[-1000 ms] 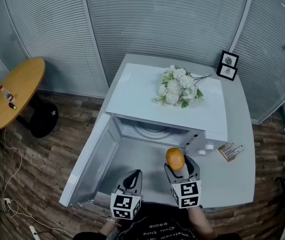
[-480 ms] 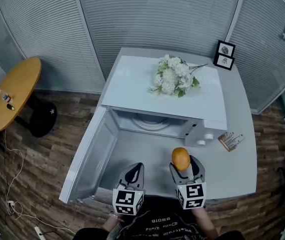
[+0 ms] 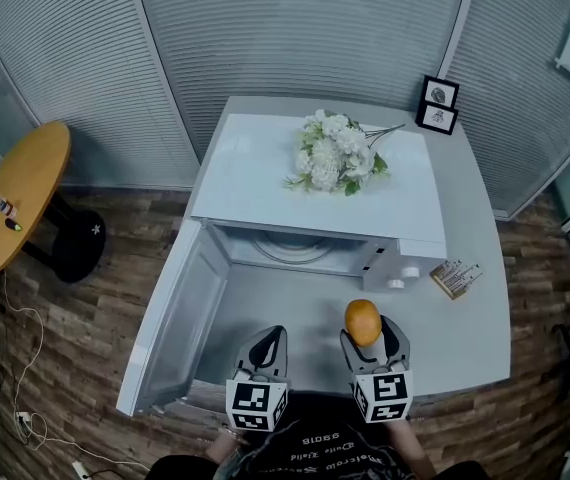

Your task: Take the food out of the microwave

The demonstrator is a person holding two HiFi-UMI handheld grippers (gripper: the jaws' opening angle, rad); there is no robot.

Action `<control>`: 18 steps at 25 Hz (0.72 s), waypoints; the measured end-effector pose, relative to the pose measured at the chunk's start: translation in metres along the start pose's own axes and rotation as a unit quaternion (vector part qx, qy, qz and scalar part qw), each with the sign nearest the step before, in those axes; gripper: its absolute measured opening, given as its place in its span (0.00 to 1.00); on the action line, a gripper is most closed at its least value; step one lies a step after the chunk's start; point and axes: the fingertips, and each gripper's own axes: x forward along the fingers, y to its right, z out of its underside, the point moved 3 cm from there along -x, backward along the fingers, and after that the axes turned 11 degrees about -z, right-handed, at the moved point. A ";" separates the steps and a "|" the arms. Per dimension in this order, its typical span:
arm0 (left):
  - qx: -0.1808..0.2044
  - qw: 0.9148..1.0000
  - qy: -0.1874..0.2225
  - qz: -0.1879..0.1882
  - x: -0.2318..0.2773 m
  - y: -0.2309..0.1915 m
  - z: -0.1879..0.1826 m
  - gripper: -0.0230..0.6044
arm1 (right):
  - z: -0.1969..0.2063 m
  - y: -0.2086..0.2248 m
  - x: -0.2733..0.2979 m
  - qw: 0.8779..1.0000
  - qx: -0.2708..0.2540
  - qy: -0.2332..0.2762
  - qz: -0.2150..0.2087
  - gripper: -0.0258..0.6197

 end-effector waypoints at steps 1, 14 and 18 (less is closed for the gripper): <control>0.000 1.000 0.000 0.000 0.000 0.000 0.000 0.05 | 0.000 0.000 0.000 1.000 0.001 0.000 0.000 0.55; -0.003 1.000 -0.002 -0.011 -0.005 -0.003 0.003 0.05 | 0.003 -0.001 -0.002 1.000 -0.001 0.007 -0.006 0.55; -0.004 1.000 0.000 -0.013 -0.005 -0.003 0.003 0.05 | 0.002 0.000 -0.001 1.000 -0.006 0.006 -0.007 0.54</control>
